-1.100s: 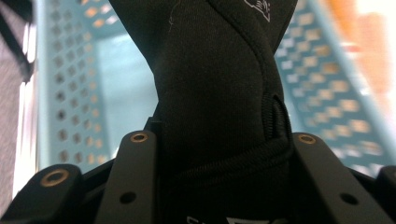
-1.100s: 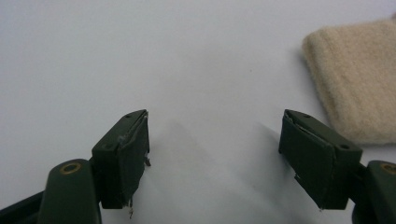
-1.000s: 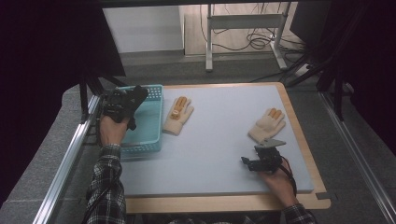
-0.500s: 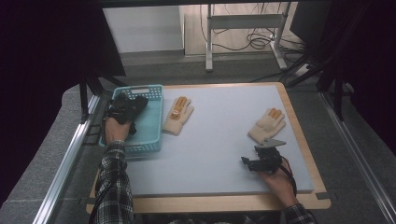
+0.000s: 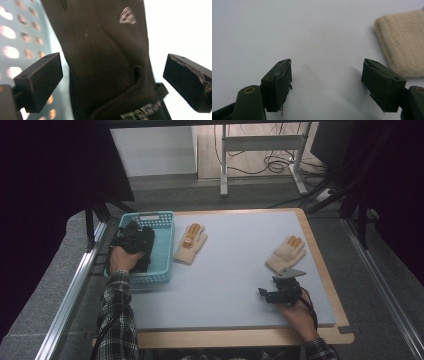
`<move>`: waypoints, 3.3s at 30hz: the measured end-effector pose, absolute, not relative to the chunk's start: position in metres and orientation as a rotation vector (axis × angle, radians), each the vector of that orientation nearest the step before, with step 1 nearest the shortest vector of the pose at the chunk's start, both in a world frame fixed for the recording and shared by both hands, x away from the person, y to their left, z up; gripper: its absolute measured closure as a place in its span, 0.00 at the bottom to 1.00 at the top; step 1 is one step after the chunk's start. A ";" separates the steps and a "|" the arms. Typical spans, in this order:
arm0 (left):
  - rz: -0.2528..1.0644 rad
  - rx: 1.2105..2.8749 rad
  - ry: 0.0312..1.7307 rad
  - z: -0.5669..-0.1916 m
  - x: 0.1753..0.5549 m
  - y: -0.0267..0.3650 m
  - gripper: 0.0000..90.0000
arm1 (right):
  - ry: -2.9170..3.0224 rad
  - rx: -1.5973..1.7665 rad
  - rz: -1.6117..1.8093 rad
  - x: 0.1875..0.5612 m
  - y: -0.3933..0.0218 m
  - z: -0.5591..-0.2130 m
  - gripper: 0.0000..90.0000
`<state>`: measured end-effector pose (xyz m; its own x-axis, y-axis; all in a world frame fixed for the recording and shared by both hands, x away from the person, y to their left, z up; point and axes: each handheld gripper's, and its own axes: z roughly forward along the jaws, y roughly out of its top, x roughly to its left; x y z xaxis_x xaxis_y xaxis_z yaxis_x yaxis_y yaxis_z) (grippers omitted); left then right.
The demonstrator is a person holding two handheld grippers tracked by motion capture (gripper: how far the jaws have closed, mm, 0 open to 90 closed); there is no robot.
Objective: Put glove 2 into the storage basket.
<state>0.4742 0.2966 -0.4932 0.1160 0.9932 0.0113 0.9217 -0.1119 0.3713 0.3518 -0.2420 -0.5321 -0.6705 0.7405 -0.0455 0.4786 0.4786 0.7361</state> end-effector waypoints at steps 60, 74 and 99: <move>0.401 2.188 1.005 -0.548 0.306 0.128 0.00 | 2.373 1.025 1.013 0.352 -0.242 -0.532 0.27; 0.371 2.170 1.052 -0.549 0.309 0.130 0.00 | 2.358 1.041 1.007 0.352 -0.243 -0.532 0.24; 0.372 2.169 1.052 -0.549 0.309 0.131 0.00 | 2.196 1.212 1.024 0.388 -0.293 -0.484 0.29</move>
